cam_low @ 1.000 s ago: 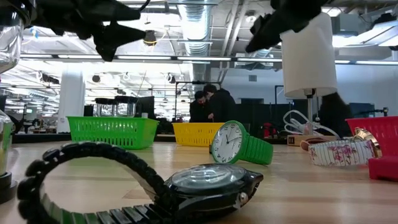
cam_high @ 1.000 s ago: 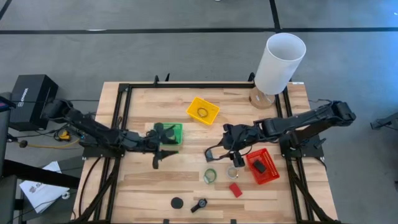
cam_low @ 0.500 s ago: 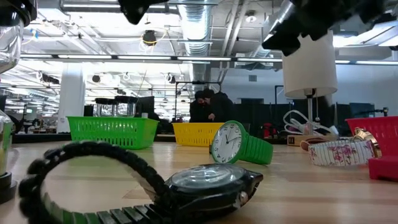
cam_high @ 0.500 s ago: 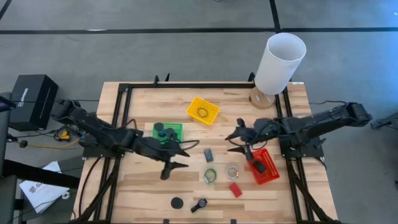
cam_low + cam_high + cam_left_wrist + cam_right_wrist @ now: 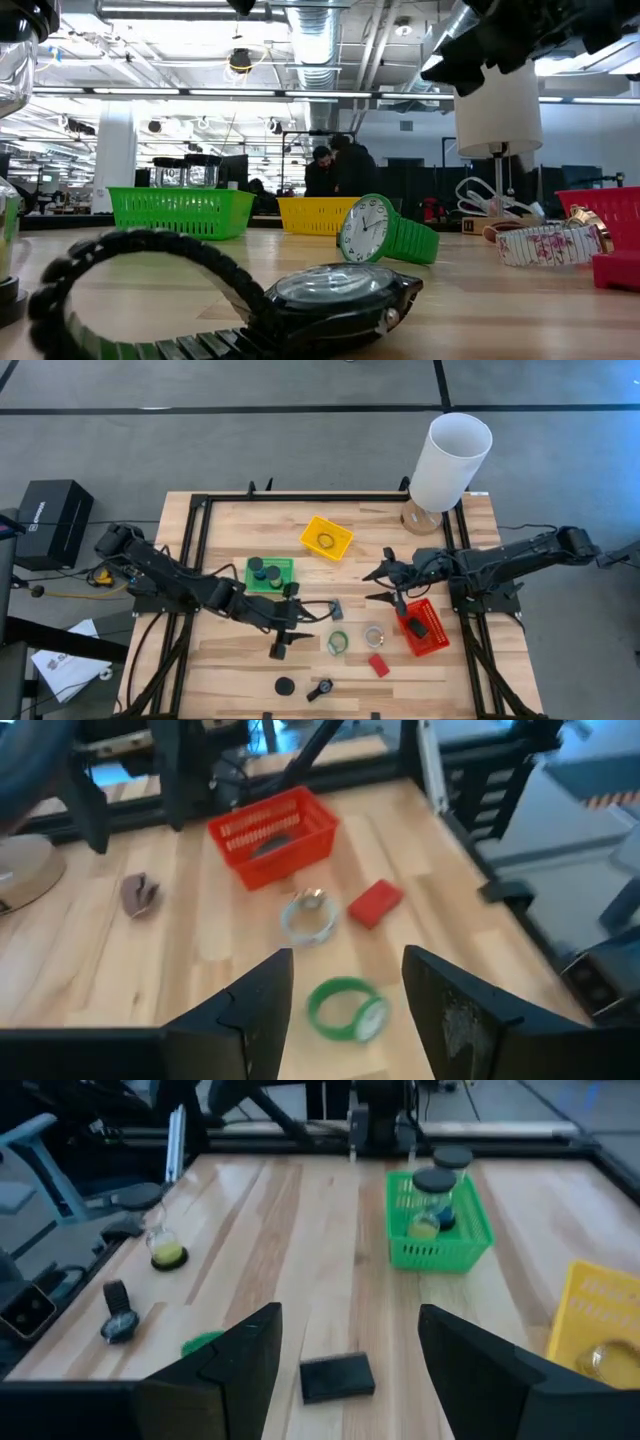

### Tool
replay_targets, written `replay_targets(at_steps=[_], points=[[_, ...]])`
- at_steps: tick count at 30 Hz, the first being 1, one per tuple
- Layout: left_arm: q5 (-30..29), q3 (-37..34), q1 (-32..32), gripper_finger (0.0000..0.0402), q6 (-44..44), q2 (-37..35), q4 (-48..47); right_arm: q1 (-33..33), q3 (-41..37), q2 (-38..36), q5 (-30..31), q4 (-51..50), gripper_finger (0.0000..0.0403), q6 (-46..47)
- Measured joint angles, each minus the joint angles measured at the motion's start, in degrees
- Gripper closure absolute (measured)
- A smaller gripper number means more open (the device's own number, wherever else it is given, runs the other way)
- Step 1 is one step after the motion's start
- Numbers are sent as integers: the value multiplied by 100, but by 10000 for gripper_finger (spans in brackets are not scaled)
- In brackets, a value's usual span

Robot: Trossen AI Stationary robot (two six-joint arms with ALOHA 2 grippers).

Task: Pick & Place Office items
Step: Put the brown watch into the yellow basket

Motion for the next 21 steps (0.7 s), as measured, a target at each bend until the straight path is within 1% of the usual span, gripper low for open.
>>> replay_targets(at_steps=[3,8,10,13,15,18,20,21], points=[[283,37,383,213,303,267,-21,-2,8,179,0,161,176,-73],[1376,361,1192,199,1002,873,-47,-92,17,499,0,753,176,-336],[1574,467,1406,194,1131,1050,-130,-146,19,638,2,930,176,-336],[1568,452,1592,191,1181,1106,-198,-231,18,874,48,1003,176,-251],[1399,398,1652,191,1182,1023,-353,-310,15,1087,166,1017,176,-161],[1045,294,1677,196,1185,756,-584,-471,16,1573,215,1133,176,-65],[865,200,1677,201,1181,482,-623,-522,15,1881,316,1252,176,334],[827,155,1677,203,1183,354,-614,-533,43,1978,319,1220,176,373]])
